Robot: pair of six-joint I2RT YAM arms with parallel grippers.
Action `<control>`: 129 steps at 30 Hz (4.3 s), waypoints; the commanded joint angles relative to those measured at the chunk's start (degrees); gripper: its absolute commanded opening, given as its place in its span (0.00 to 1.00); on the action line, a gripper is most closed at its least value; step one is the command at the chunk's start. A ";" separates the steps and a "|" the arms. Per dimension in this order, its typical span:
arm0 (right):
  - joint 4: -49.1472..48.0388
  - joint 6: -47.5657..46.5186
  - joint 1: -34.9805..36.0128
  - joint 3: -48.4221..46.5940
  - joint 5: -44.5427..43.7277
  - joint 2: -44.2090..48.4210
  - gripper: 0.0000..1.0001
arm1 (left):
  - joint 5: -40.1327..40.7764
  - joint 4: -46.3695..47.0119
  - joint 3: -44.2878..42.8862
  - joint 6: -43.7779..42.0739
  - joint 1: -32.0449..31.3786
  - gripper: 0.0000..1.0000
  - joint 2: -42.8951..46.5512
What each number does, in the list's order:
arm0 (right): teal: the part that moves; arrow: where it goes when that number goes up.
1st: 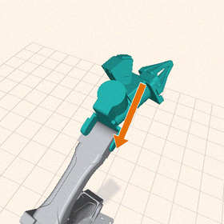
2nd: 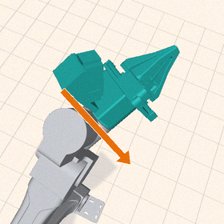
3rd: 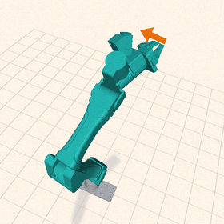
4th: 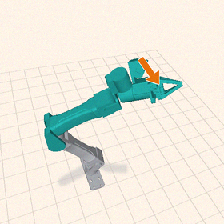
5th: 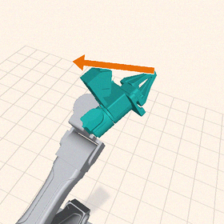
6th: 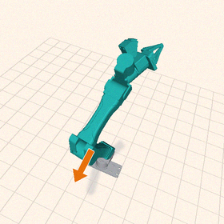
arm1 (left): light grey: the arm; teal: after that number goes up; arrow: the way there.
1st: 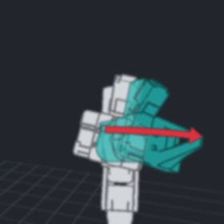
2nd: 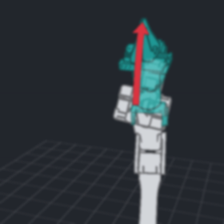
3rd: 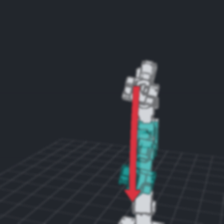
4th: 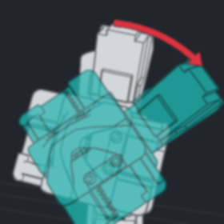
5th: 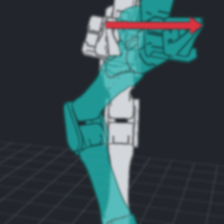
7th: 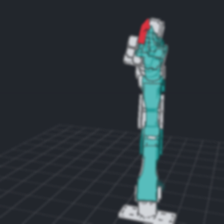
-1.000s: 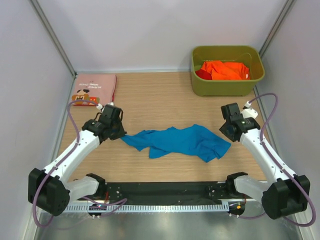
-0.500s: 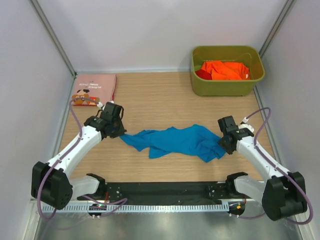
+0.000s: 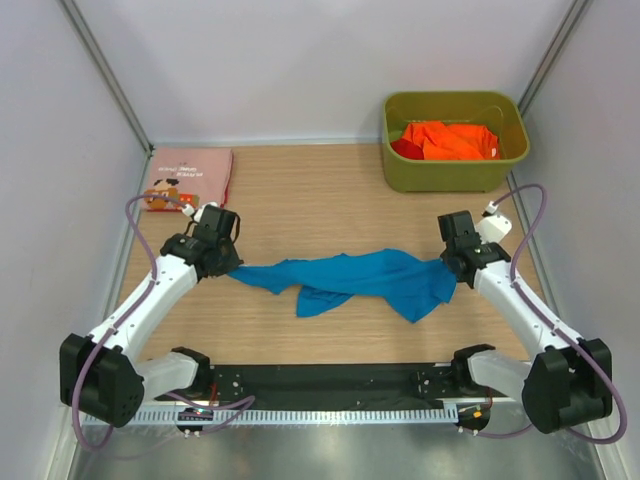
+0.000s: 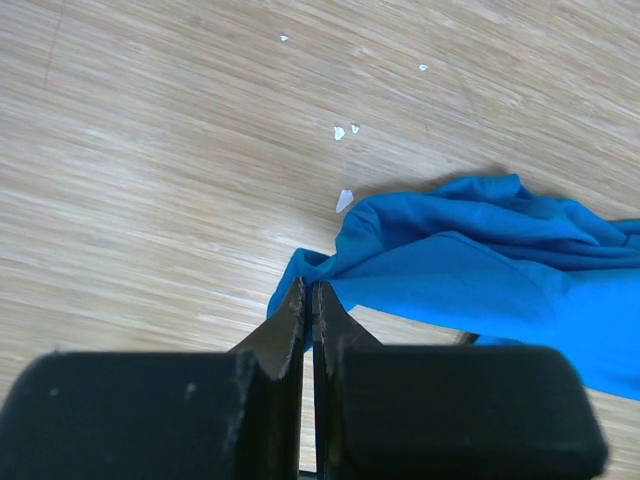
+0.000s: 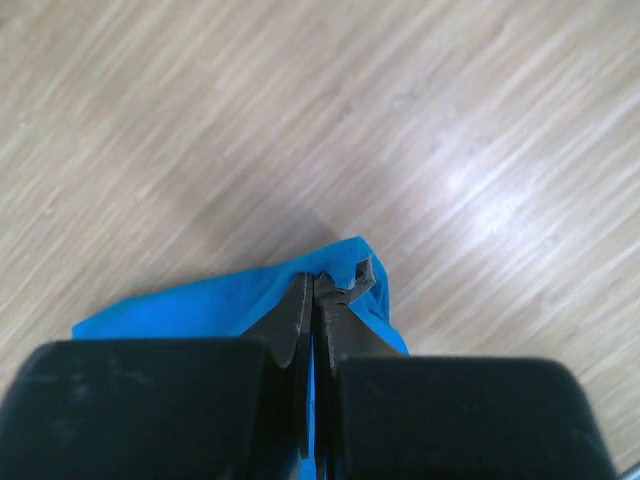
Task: Fold and stack the t-shirts
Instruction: Flatten the tshirt out
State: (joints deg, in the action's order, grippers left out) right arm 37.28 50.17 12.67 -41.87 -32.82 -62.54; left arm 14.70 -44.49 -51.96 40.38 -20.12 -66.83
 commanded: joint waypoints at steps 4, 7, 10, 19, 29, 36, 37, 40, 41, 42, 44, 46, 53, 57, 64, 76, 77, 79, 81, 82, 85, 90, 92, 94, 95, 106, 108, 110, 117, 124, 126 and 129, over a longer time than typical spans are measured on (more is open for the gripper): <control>-9.59 -9.29 -0.27 -6.29 -2.52 -7.49 0.01 | 0.78 0.28 -0.86 -0.48 0.43 0.00 -0.14; -9.51 -12.02 -0.80 -9.36 -1.55 -13.03 0.15 | -1.95 1.68 -0.59 0.13 0.52 0.00 -1.20; 2.06 -8.27 -1.77 -17.61 -3.91 -18.22 0.40 | -3.27 2.65 -1.03 0.84 0.52 0.00 -2.43; 13.53 13.00 -1.77 -10.27 8.63 -1.65 0.48 | -6.17 6.78 -0.77 1.72 0.52 0.00 -6.03; 8.69 27.51 -1.77 2.75 10.76 1.55 0.50 | -8.54 8.10 0.11 1.10 0.43 0.00 -5.51; 5.18 32.53 -1.77 6.79 9.97 -2.40 0.51 | -8.90 8.72 0.37 1.10 0.52 0.00 -5.24; 4.65 32.88 -1.85 7.15 9.62 -2.58 0.51 | -9.07 8.72 0.29 1.10 0.43 0.00 -5.68; 1.93 34.29 -1.77 8.73 9.44 -3.02 0.50 | -9.07 8.72 0.11 1.10 0.43 0.00 -5.86; 1.40 34.64 -1.77 9.08 9.09 -3.20 0.50 | -9.07 8.81 0.11 1.10 0.52 0.00 -5.86; 0.18 34.99 -1.85 9.78 8.74 -3.20 0.50 | -9.07 8.89 0.20 1.10 0.52 0.00 -5.86; -0.45 35.43 -1.94 10.40 7.86 -3.46 0.50 | -9.07 8.89 0.28 1.10 0.43 0.00 -5.77; -1.33 36.13 -1.86 11.28 7.51 -3.81 0.49 | -9.07 8.98 0.46 1.28 0.43 0.00 -5.68; -3.08 36.40 -1.94 13.92 2.68 -2.59 0.22 | -8.81 8.72 0.46 1.45 0.43 0.00 -5.68; -4.58 34.03 -2.03 15.41 -0.05 1.54 0.01 | -10.56 8.98 0.46 2.33 0.52 0.00 -5.51; 4.20 24.19 -2.12 8.57 -5.59 11.74 0.01 | -8.64 6.35 -6.12 1.99 0.78 0.00 -8.30; 0.96 14.88 -2.21 1.09 -5.67 7.35 0.01 | -25.60 9.25 -25.61 -1.35 8.16 0.00 -31.77; 0.96 14.34 -2.12 -0.13 -6.46 6.30 0.01 | -24.99 8.81 -27.38 -2.05 8.25 0.00 -35.44; 1.30 13.73 -2.38 -1.37 -7.70 5.42 0.01 | -23.58 6.88 -32.29 -3.89 8.34 0.04 -38.54; 1.05 13.29 -2.38 -2.43 -6.57 4.80 0.01 | -21.14 3.47 -34.69 -5.13 8.34 0.35 -39.87; 0.61 12.76 -2.47 -2.52 -5.77 4.63 0.01 | -18.85 2.66 -34.35 -5.31 8.17 0.46 -38.91; -0.45 12.67 -2.47 -2.17 -2.87 4.45 0.01 | -11.02 3.97 -26.22 -4.79 6.77 0.60 -30.93; -2.56 12.67 -2.47 -0.24 1.17 5.24 0.01 | -14.34 11.34 -10.28 0.91 1.85 0.63 -17.13; -2.91 12.67 -2.38 0.38 2.14 5.76 0.01 | -17.51 15.37 -3.62 5.90 -1.93 0.63 -12.11; -3.17 12.67 -2.38 0.82 2.49 6.29 0.01 | -18.21 18.46 0.18 10.40 -4.83 0.63 -9.21; -3.35 12.58 -2.47 1.00 2.76 6.47 0.01 | -18.56 21.78 3.16 14.42 -5.10 0.61 -8.68; -3.35 12.14 -2.38 2.49 2.76 9.63 0.01 | -13.20 28.84 7.31 27.64 -5.28 0.60 -8.67; -3.61 12.32 -2.38 2.84 3.20 9.55 0.01 | -14.34 30.86 7.67 28.70 -5.19 0.60 -9.46; -4.05 12.49 -2.47 3.19 3.64 9.28 0.01 | -14.35 30.96 7.93 29.93 -5.28 0.58 -10.25; -4.32 12.41 -2.38 3.11 4.17 8.67 0.01 | -11.72 31.31 12.15 35.29 -5.19 0.58 -7.97; -4.32 12.41 -2.47 3.37 3.99 9.11 0.01 | -11.01 37.35 16.45 39.59 -5.28 0.57 -6.74; -4.32 12.49 -2.38 3.55 4.16 9.19 0.01 | -11.45 38.69 16.81 39.95 -5.28 0.57 -7.17; -4.23 12.49 -2.47 3.55 4.25 9.19 0.01 | -11.71 39.22 16.37 39.86 -5.28 0.56 -8.05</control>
State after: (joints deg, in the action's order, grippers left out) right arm 34.63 62.85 10.37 -38.54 -28.12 -54.02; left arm 1.91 -10.09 -35.22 78.81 -25.47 -75.22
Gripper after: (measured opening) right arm 0.038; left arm 0.568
